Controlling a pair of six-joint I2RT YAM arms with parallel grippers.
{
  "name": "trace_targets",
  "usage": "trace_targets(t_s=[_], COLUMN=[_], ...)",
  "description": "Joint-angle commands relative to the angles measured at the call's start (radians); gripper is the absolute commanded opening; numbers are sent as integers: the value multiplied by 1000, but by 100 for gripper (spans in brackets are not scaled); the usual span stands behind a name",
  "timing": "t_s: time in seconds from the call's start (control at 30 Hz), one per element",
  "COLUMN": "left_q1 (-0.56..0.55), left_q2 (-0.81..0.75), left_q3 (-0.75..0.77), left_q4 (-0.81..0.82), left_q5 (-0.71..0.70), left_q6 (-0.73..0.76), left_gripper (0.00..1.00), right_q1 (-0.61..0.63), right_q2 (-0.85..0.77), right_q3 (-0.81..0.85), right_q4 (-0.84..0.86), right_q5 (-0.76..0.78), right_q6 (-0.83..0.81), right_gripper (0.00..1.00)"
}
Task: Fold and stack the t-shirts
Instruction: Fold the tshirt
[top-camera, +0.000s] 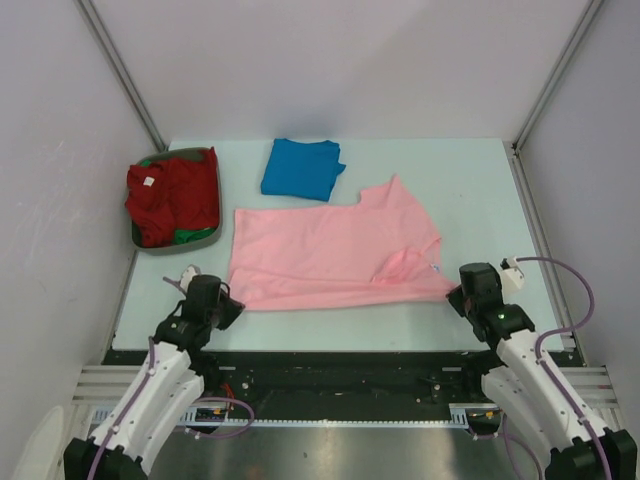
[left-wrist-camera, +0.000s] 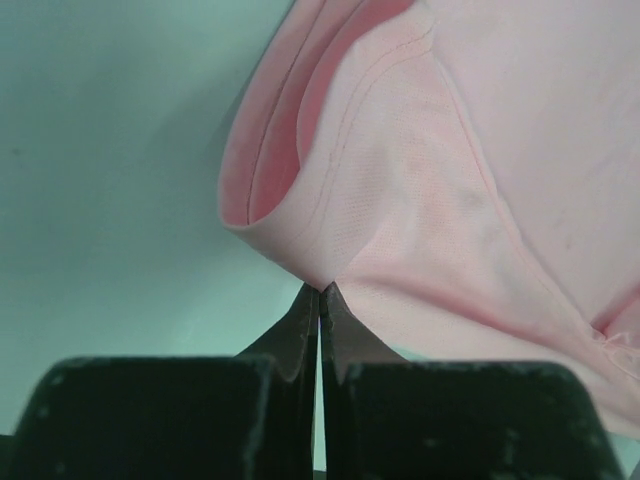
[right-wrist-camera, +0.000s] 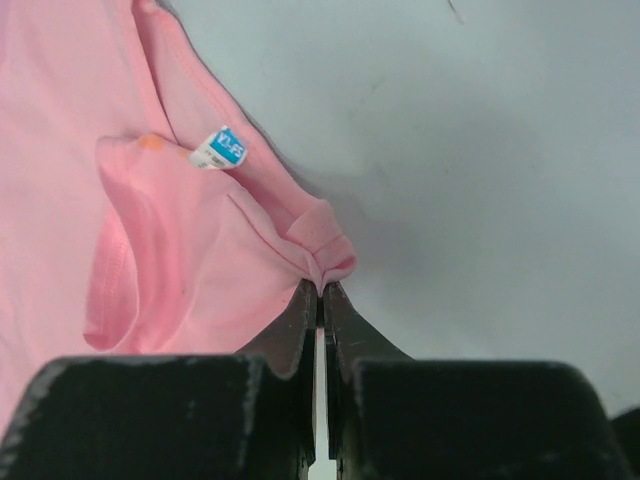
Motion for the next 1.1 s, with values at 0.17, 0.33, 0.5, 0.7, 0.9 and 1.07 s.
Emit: trace_targets(t_s=[0.17, 0.33, 0.5, 0.7, 0.9, 1.07], left_q1=[-111, -123, -123, -123, -123, -119], left_q2=[-171, -260, -221, -52, 126, 213], left_q3=[-37, 19, 176, 256, 309, 328], left_q4=[-200, -263, -324, -197, -59, 1], left_q5=[-13, -43, -77, -79, -114, -116], left_q6=[-172, -206, -172, -131, -104, -101], left_gripper=[0, 56, 96, 100, 100, 100], right_q1=[191, 292, 317, 321, 321, 331], right_q2=[-199, -204, -108, 162, 411, 541], right_q3=[12, 46, 176, 269, 294, 331], right_q4=[-351, -368, -272, 35, 290, 340], right_q5=[106, 178, 248, 118, -123, -199], right_q6=[188, 222, 107, -114, -133, -93], right_gripper=[32, 78, 100, 100, 100, 100])
